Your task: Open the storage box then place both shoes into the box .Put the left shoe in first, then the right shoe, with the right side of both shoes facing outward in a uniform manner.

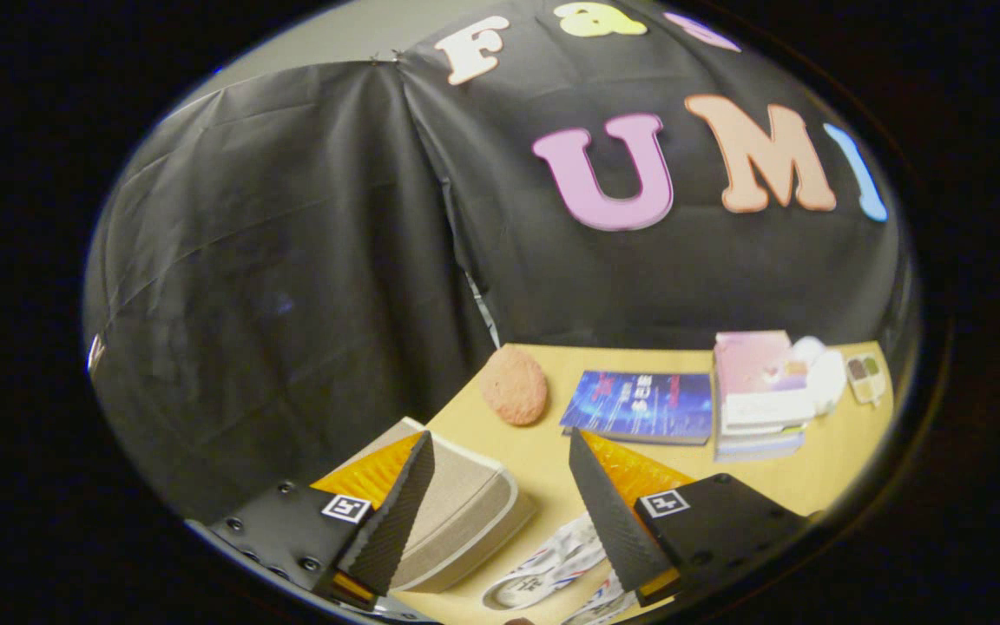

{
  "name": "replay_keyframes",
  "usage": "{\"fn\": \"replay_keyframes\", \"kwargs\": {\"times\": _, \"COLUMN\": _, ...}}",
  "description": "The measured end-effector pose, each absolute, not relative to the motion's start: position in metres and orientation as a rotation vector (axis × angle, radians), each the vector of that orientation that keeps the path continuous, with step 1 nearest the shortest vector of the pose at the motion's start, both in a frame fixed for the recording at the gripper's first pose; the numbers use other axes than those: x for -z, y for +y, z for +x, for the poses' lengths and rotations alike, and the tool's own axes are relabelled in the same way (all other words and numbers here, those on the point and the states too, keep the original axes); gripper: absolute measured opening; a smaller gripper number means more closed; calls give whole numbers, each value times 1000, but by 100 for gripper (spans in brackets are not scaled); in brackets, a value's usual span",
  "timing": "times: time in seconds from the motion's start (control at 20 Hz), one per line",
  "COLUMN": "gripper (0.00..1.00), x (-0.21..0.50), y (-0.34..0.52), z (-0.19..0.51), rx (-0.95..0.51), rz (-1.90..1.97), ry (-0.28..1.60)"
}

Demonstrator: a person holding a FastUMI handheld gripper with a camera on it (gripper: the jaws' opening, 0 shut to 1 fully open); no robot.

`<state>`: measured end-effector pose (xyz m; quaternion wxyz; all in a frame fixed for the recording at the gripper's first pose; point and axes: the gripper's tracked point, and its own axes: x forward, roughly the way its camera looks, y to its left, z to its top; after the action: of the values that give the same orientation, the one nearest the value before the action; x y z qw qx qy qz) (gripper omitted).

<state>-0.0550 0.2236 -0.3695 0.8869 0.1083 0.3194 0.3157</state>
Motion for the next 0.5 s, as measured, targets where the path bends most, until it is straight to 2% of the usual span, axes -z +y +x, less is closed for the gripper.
{"fn": "replay_keyframes", "kwargs": {"times": 0.3, "gripper": 97, "x": 448, "y": 251, "z": -92, "rx": -704, "rz": 481, "ry": 919}}
{"fn": "replay_keyframes", "kwargs": {"times": 0.5, "gripper": 98, "x": 472, "y": 261, "z": -105, "rx": -691, "rz": 671, "ry": 1010}}
